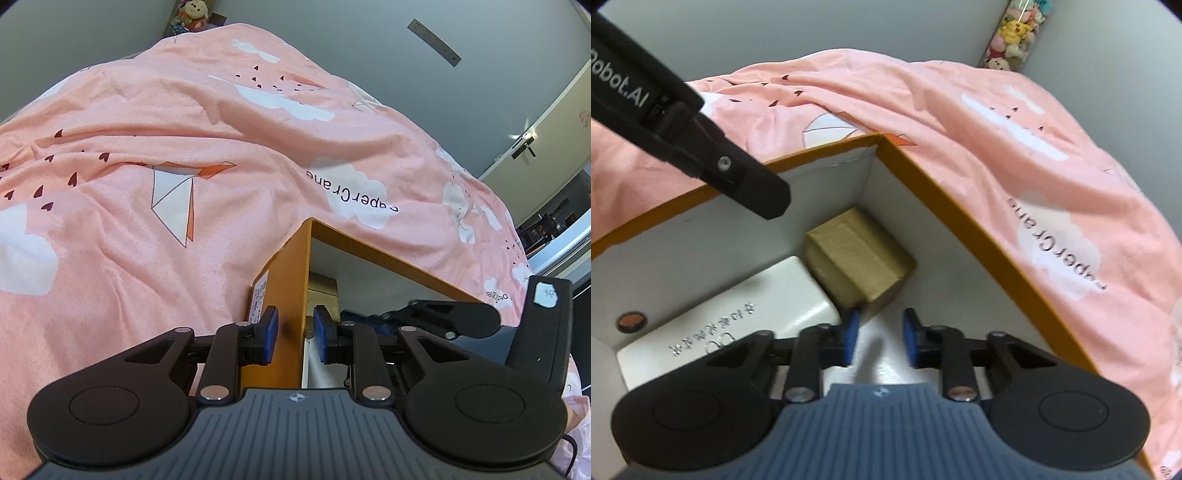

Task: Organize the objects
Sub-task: 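Lower the gold cube into the box beside the white case, open right gripper, then move both grippers back toward the remaining items beside the box, then grasp the dark grey box with the left gripper while the right grasps the tagged pink item, then release the dark grey box in the orange box with the left gripper, then lower the photo card box into the orange box and open the right gripper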

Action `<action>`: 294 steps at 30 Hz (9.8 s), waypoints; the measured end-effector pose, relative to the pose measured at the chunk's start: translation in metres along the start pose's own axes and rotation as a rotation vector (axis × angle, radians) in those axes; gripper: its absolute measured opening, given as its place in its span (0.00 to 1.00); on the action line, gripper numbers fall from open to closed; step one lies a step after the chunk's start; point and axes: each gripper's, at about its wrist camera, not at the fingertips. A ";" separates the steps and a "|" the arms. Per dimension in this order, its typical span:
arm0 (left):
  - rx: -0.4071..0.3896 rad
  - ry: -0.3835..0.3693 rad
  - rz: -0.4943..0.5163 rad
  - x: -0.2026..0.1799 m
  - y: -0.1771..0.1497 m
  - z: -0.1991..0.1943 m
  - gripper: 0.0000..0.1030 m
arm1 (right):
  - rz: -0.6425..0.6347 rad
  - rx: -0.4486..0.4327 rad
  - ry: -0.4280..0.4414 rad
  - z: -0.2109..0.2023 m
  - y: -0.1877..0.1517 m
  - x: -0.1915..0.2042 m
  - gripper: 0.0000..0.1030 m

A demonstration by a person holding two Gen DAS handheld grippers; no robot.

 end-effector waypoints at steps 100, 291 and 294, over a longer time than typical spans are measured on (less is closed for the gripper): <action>0.111 0.138 1.450 -0.086 -0.253 -0.054 0.46 | 0.445 -0.101 -0.080 -0.201 -0.139 0.126 0.35; 0.531 -0.055 0.679 -0.121 -0.069 0.086 0.33 | 0.840 0.267 0.251 -0.061 -0.121 -0.057 0.31; 0.501 -0.058 0.669 -0.118 -0.072 0.082 0.33 | 0.845 0.268 0.295 -0.057 -0.119 -0.049 0.26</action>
Point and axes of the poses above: each gripper's, at about its wrist camera, not at the fingertips, and z roughly the way its jaws point, x to its left, y to its top, and after that the axes turned 1 degree about -x, right-handed
